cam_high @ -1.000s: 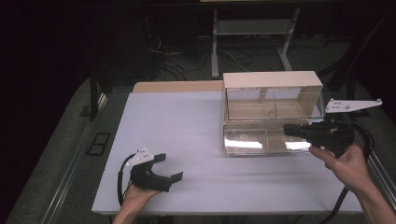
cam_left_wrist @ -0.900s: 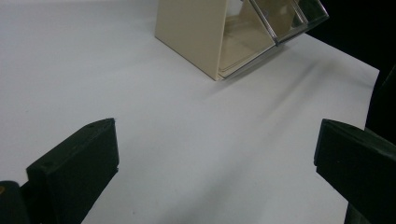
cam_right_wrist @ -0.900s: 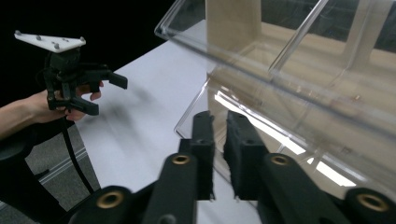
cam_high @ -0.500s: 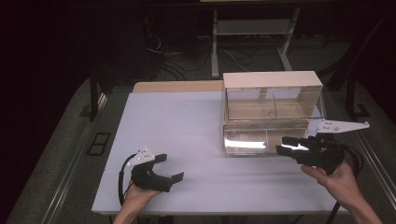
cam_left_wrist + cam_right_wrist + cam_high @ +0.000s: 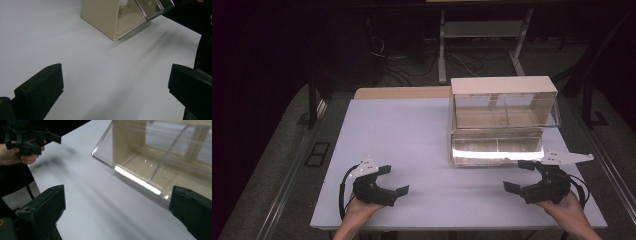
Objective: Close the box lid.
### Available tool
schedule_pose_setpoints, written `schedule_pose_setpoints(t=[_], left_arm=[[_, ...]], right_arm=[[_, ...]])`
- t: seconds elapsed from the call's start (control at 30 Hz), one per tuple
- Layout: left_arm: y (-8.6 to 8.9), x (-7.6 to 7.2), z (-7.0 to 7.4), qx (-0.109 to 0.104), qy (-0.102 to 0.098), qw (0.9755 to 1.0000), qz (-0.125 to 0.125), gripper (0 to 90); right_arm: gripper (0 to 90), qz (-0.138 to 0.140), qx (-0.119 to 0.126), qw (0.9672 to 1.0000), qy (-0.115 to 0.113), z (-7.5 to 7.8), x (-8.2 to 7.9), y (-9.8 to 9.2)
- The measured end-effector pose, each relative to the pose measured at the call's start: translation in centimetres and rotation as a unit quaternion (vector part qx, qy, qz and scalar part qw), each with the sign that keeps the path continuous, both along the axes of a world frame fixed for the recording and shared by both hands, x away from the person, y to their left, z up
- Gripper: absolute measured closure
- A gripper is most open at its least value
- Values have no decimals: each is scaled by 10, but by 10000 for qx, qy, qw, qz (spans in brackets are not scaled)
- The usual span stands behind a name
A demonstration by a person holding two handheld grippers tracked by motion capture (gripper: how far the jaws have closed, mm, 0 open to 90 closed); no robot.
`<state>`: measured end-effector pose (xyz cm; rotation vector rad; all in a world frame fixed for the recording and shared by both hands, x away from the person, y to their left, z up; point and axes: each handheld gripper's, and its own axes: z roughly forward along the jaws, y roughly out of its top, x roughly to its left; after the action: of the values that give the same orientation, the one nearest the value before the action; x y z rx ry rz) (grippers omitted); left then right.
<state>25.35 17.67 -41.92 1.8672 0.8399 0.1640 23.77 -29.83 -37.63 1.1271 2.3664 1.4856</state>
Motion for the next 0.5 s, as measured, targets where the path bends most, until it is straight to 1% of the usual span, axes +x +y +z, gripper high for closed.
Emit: schedule_pose_setpoints(t=[0.1,0.33,0.43,0.5], left_arm=[[0,0,0,31,4,10000,-38,0],[-1,0,-1,17,25,10000,-34,0],[-1,0,-2,38,27,10000,-47,0],[-1,0,-2,41,28,10000,-57,0]], right_arm=[[5,24,-17,10000,50,-10,-1,1],[5,136,-98,9996,236,-35,1,7],[5,180,-163,9992,309,-41,0,11],[5,210,-205,9991,295,-43,0,13]])
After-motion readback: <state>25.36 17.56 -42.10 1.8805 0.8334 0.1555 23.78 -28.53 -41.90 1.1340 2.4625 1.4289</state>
